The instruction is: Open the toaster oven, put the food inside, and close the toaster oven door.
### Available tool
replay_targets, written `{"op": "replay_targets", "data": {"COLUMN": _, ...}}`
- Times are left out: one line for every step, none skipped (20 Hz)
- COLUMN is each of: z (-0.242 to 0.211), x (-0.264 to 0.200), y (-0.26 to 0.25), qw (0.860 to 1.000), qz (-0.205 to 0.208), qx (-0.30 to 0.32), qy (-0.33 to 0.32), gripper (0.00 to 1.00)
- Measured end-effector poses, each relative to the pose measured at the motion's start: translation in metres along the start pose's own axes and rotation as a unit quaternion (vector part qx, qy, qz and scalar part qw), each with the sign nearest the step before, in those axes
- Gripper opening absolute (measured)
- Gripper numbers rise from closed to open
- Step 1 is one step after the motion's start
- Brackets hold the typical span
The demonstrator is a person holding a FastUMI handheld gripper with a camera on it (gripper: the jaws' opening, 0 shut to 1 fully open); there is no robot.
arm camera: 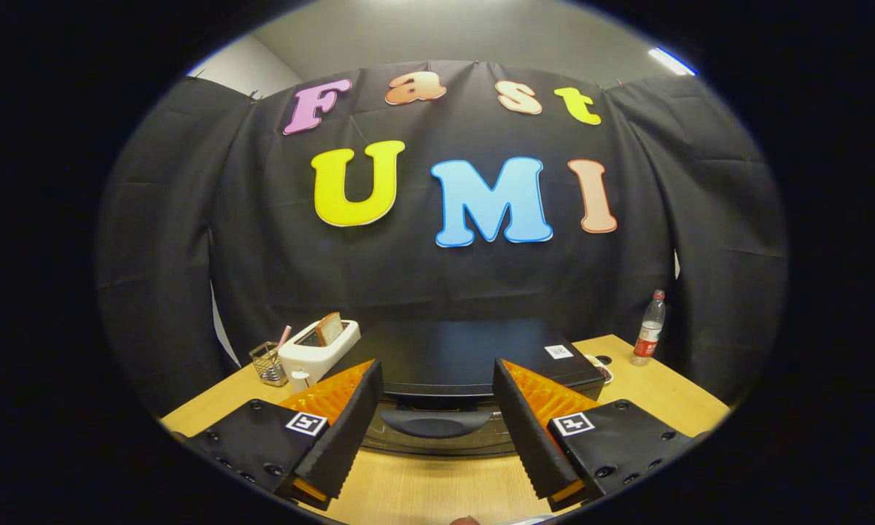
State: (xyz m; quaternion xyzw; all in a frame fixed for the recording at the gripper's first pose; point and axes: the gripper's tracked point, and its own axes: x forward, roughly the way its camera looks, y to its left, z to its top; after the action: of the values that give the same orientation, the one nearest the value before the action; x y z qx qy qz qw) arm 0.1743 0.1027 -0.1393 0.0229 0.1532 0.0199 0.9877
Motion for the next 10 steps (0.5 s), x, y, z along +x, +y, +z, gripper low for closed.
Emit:
{"op": "replay_targets", "data": {"z": -0.005, "x": 0.007, "y": 0.000, "qw": 1.000, "qz": -0.003, "qx": 0.001, "qy": 0.006, "gripper": 0.96}}
{"op": "replay_targets", "data": {"z": -0.009, "x": 0.015, "y": 0.000, "qw": 1.000, "qz": -0.005, "qx": 0.002, "qy": 0.013, "gripper": 0.96}}
{"op": "replay_targets", "data": {"z": -0.016, "x": 0.021, "y": 0.000, "qw": 1.000, "qz": -0.008, "qx": 0.003, "qy": 0.021, "gripper": 0.96}}
{"op": "replay_targets", "data": {"z": -0.021, "x": 0.026, "y": 0.001, "qw": 1.000, "qz": -0.011, "qx": 0.003, "qy": 0.028, "gripper": 0.96}}
{"op": "replay_targets", "data": {"z": -0.026, "x": 0.031, "y": 0.001, "qw": 0.999, "qz": -0.014, "qx": 0.002, "qy": 0.035, "gripper": 0.96}}
{"op": "replay_targets", "data": {"z": -0.030, "x": 0.035, "y": 0.001, "qw": 0.999, "qz": -0.016, "qx": 0.001, "qy": 0.040, "gripper": 0.96}}
{"op": "replay_targets", "data": {"z": -0.034, "x": 0.037, "y": 0.001, "qw": 0.999, "qz": -0.019, "qx": -0.001, "qy": 0.045, "gripper": 0.96}}
{"op": "replay_targets", "data": {"z": -0.038, "x": 0.040, "y": 0.001, "qw": 0.998, "qz": -0.022, "qx": -0.003, "qy": 0.050, "gripper": 0.96}}
{"op": "replay_targets", "data": {"z": -0.042, "x": 0.042, "y": 0.000, "qw": 0.998, "qz": -0.025, "qx": -0.005, "qy": 0.057, "gripper": 0.96}}
{"op": "replay_targets", "data": {"z": -0.047, "x": 0.043, "y": -0.001, "qw": 0.998, "qz": -0.030, "qx": -0.007, "qy": 0.062, "gripper": 0.96}}
